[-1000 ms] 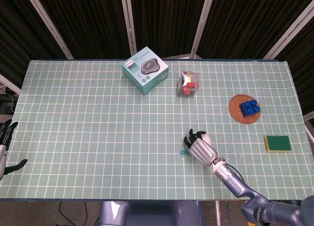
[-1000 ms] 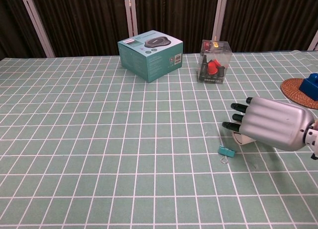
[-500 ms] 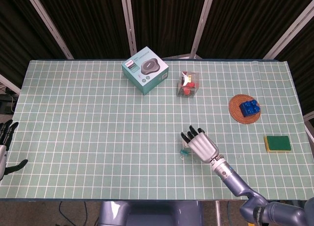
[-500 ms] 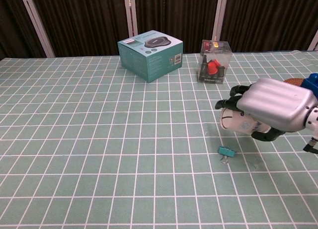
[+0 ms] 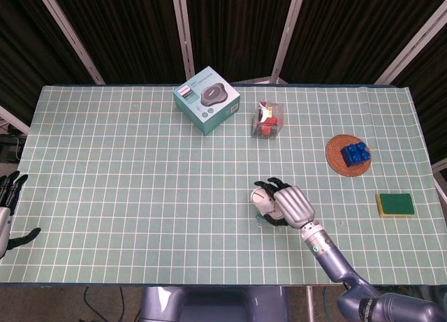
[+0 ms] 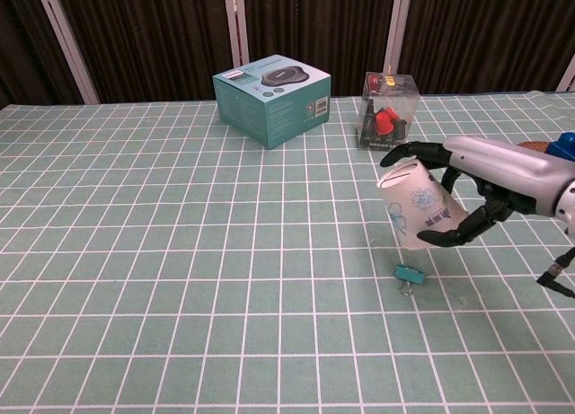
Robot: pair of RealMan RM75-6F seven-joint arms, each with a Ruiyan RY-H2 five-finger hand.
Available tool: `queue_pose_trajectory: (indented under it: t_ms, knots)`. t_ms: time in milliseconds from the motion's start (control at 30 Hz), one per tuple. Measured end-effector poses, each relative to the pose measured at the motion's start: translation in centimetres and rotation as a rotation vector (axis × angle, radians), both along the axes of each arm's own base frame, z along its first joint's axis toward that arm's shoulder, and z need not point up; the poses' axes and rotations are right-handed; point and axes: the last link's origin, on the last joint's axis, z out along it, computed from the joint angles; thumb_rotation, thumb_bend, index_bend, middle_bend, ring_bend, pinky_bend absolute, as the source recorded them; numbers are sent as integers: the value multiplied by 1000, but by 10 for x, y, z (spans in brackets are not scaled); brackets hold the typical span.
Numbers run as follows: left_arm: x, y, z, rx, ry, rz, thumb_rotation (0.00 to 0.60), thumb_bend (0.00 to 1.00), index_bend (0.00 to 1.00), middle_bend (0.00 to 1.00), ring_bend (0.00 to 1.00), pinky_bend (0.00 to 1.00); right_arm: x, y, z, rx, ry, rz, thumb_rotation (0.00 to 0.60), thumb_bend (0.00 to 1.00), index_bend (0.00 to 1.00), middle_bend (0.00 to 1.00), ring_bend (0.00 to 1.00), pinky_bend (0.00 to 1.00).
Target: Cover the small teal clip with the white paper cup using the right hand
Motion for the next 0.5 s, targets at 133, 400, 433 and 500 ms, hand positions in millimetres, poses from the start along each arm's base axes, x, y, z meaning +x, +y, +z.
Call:
queue_pose_trajectory:
  t_ms: [133, 400, 433, 500]
  knots:
    - [0, 0, 0, 1, -2, 0, 600, 0, 0, 0, 0, 0, 4, 5, -9, 26, -30, 0, 600, 219, 166, 323, 127, 357]
    - [0, 0, 1, -3, -4, 1, 600, 0, 0, 0, 0, 0, 8, 11, -27, 33, -3, 54, 600, 219, 166, 324, 123, 344]
    - [0, 0, 1, -4, -4, 2, 600, 0, 0, 0, 0, 0, 8, 11, -29, 31, 7, 61, 600, 219, 166, 324, 122, 343]
    - [0, 0, 1, -3, -4, 3, 600, 0, 0, 0, 0, 0, 8, 10, -33, 23, 20, 70, 600, 220, 166, 324, 122, 341]
